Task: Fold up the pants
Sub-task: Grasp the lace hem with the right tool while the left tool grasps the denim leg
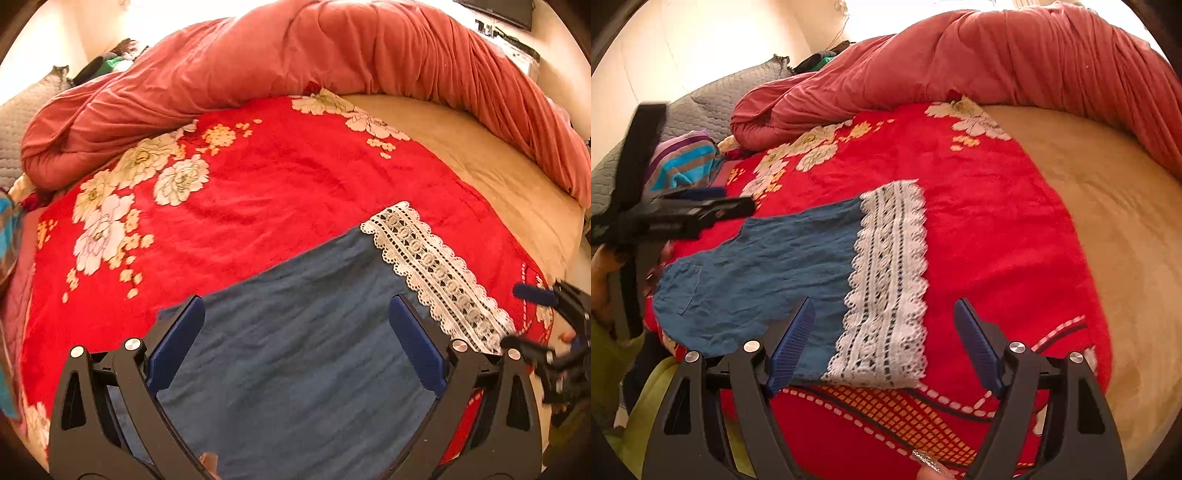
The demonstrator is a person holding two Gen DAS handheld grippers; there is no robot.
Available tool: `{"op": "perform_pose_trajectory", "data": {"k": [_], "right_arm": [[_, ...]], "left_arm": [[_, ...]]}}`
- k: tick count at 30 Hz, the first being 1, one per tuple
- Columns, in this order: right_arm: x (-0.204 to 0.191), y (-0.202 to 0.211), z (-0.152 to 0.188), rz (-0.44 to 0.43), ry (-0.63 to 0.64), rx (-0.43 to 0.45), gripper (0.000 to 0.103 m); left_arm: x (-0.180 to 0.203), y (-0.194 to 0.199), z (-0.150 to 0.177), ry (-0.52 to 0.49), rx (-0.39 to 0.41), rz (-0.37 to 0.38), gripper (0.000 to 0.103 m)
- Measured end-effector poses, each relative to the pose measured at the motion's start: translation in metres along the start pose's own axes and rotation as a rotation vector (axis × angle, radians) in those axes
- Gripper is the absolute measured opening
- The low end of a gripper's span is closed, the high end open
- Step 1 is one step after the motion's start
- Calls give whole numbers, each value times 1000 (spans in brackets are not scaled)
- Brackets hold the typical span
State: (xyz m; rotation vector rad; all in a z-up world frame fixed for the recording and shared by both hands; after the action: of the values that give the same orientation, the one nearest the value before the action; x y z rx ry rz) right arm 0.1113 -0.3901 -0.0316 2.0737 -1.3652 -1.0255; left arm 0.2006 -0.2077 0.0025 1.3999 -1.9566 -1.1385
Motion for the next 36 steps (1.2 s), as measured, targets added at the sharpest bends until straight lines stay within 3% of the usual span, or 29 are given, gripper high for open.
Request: {"op": "perform_pose_trajectory", "data": {"k": [6, 18, 22, 25, 30, 31, 35, 36], "right_arm": [[-2, -7, 7, -28, -10, -18, 76], [6, -31, 14, -102, -81, -48, 77], [6, -34, 12, -128, -92, -40, 77], [4, -39, 10, -137, -84, -38, 74], [4, -46, 6, -144, -83, -39, 58], [4, -47, 6, -149, -82, -39, 56], [2, -53, 3, -162, -69, -44, 45], [1, -54, 2, -169, -66, -45, 40]], "left_arm": [[11, -22, -13, 0, -32, 67, 93], [35, -76, -32, -157, -65, 72, 89], [37, -101, -36, -166, -114, 91, 80], [39, -115, -38, -169, -129, 123, 79], [39, -135, -34, -90, -173, 208, 78], [40, -135, -34, -82, -173, 209, 76], [50, -125, -32, -122, -170, 240, 41], [53, -124, -32, -129, -168, 240, 37]]}}
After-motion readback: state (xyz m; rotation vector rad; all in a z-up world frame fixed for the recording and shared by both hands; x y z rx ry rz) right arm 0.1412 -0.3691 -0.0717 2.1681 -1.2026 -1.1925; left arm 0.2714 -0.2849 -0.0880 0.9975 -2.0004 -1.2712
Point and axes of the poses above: each gripper's, at about its wrist camera, not at the fingertips, and y roughly against the way its jaws point, x to its right, z to its underside, the point moved 5 cm from there along -y, roughly the way its jaws point, and after that the axes turned 1 degree about -x, right-handed, at the moved point
